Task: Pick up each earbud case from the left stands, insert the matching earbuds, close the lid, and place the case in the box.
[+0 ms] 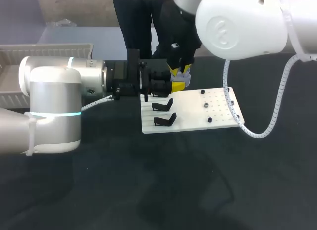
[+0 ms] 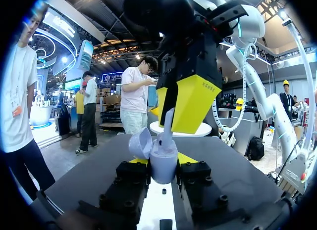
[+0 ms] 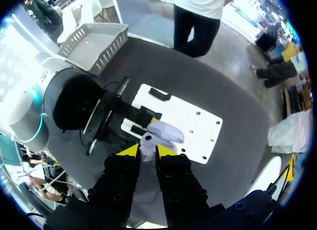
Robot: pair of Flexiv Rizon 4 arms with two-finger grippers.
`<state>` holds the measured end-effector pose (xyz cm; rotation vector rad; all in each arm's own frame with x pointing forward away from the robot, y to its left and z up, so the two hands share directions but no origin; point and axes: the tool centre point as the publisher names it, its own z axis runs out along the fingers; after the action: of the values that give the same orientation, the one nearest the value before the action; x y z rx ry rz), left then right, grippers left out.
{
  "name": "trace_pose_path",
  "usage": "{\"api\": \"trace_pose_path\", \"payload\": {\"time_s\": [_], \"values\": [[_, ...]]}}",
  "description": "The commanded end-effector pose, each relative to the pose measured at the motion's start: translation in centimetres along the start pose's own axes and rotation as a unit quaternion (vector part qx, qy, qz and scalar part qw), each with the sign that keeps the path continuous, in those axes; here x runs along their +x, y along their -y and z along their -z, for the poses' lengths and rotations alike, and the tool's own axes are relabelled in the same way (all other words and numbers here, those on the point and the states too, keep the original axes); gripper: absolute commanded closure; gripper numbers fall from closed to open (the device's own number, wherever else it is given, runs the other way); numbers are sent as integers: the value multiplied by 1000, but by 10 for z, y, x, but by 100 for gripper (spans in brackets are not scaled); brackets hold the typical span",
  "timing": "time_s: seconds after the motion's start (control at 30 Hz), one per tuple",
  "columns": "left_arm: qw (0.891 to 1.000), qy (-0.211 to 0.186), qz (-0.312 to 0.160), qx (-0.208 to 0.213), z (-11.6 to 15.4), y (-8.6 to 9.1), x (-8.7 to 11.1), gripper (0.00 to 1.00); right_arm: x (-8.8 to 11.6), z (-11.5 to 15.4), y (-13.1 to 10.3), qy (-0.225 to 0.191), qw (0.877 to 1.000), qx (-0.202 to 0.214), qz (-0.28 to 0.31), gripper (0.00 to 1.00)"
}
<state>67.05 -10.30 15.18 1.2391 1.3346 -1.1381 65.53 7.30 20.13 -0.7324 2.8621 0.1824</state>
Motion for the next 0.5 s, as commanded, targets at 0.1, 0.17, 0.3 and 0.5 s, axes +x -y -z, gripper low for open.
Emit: {"api": "trace_pose_path", "payload": {"time_s": [0.1, 0.17, 0.3, 0.5], "values": [[1000, 3, -2, -4, 0, 2, 1, 100, -4, -2, 0, -4, 1000, -1, 1, 100], [1000, 3, -2, -4, 0, 2, 1, 100, -5, -2, 1, -4, 1000, -1, 1, 100], [1000, 3, -2, -4, 0, 2, 1, 100, -5, -2, 1, -5, 1000, 1, 0, 100], [1000, 3, -2, -4, 0, 2, 1, 100, -5, -2, 1, -6, 1000, 1, 0, 100]]}}
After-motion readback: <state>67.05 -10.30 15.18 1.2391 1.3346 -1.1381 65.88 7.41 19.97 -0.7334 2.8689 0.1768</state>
